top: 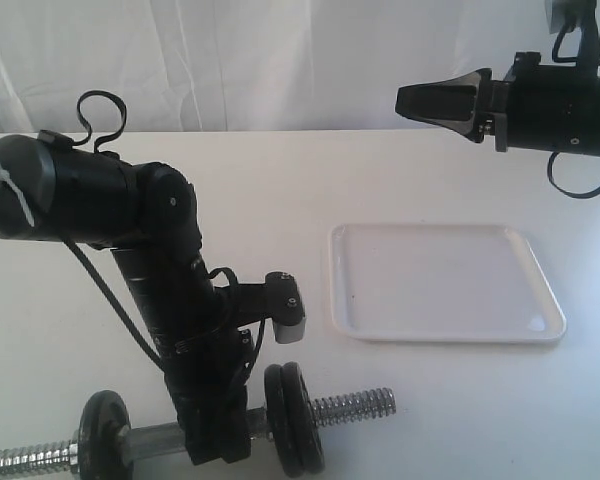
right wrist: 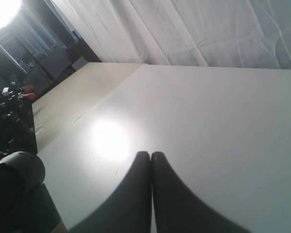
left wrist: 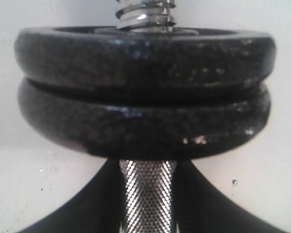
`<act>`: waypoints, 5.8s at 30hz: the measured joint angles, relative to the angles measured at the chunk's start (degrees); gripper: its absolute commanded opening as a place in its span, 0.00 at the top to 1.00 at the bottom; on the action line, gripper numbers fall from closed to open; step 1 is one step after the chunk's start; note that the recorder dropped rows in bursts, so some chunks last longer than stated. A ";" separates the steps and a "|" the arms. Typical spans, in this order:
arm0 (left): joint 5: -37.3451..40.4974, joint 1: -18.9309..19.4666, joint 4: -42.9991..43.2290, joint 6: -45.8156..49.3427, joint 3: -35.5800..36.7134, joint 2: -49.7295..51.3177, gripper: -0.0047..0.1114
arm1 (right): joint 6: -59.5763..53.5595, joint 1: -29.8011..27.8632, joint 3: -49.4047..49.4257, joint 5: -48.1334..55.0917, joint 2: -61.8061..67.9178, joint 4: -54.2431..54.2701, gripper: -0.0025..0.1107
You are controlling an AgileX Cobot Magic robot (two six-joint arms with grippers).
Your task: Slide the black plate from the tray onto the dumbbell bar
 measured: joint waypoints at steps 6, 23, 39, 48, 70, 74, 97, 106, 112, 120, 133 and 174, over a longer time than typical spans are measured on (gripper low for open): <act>2.11 0.00 2.86 -1.74 -0.50 -1.09 0.44 | 0.00 0.00 0.00 0.00 0.00 0.00 0.98; 2.41 0.00 6.45 -4.48 -0.63 -1.36 0.41 | 0.00 0.00 0.00 0.00 0.00 0.00 0.98; 1.72 0.00 6.45 -4.46 -0.63 1.49 0.59 | 0.00 0.00 0.00 0.00 0.00 0.00 0.98; 3.33 0.00 5.63 -4.46 -0.63 1.58 0.96 | 0.00 0.00 0.00 0.00 0.00 0.00 0.98; 6.74 0.00 5.75 -2.95 -6.16 3.95 0.96 | -0.51 0.00 0.00 0.00 0.00 0.00 0.98; 7.09 0.00 5.06 -1.96 -6.16 4.06 0.96 | -0.51 0.00 0.00 0.00 0.00 0.00 0.98; 6.41 -4.61 3.01 -1.96 -12.90 4.91 0.96 | -0.51 0.00 0.00 0.00 0.00 0.00 0.98; 2.21 -7.99 1.63 -1.96 -15.34 5.95 0.96 | -0.51 0.00 0.00 0.00 0.00 -0.09 0.98; -0.90 -8.56 1.05 -2.34 -15.34 6.94 0.96 | -0.51 0.00 0.00 0.00 0.00 -0.09 0.98; -9.02 -11.77 -0.35 -1.76 -15.34 7.19 0.96 | -0.51 0.00 0.00 0.00 0.00 -0.09 0.98; -12.10 -13.99 -1.94 -1.17 -17.75 9.86 0.96 | -0.51 0.00 0.00 0.00 0.00 -0.09 0.98; -11.15 -14.69 -3.07 -1.96 -27.23 15.86 0.96 | -0.51 0.00 0.00 0.00 0.00 -0.09 0.98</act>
